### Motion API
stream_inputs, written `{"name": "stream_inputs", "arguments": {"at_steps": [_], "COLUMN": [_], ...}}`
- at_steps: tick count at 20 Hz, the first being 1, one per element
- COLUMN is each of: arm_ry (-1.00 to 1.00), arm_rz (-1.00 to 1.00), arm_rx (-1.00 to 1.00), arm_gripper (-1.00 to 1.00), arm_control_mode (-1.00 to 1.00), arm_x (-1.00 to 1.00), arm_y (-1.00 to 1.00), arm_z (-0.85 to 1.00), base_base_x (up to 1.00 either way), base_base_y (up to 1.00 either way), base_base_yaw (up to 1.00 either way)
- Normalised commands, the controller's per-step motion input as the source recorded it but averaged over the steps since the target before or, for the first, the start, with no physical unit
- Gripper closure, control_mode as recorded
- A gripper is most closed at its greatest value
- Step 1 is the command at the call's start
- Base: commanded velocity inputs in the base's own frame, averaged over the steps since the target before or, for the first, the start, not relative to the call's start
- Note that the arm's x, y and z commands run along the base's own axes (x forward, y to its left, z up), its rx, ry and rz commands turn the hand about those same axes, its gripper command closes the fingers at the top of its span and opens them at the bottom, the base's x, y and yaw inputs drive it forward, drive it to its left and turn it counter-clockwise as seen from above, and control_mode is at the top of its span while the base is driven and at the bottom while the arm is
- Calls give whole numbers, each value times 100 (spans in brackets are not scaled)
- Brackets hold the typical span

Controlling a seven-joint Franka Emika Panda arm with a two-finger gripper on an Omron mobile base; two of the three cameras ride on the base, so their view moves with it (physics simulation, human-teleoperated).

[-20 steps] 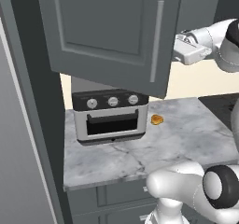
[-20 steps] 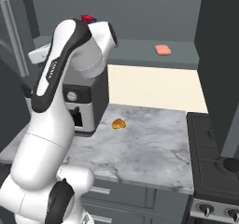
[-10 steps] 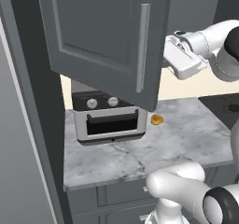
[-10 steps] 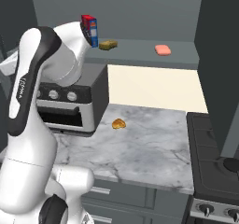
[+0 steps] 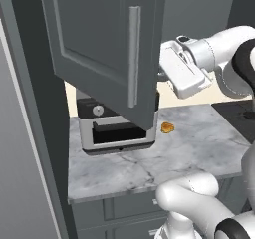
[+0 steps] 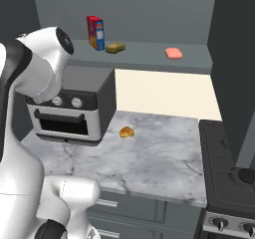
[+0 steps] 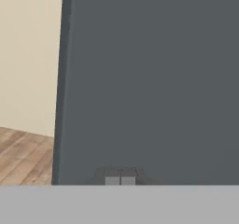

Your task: Pick the sponge and bar soap from the cabinet and place them on the counter.

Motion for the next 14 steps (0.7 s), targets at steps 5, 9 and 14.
{"name": "stream_inputs", "arguments": {"at_steps": [5,9,14], "arm_ry": [-2,0,0], "arm_rz": [0,0,0], "arm_rx": [0,0,-2], "arm_gripper": [100,100,100], "arm_control_mode": [-100,-100,-100], "arm_x": [-10,-5,-1], "arm_y": [37,46,60], "arm_z": [0,0,-2], "base_base_x": [0,0,0], "base_base_y": [0,0,0], "base_base_yaw": [0,0,0]}}
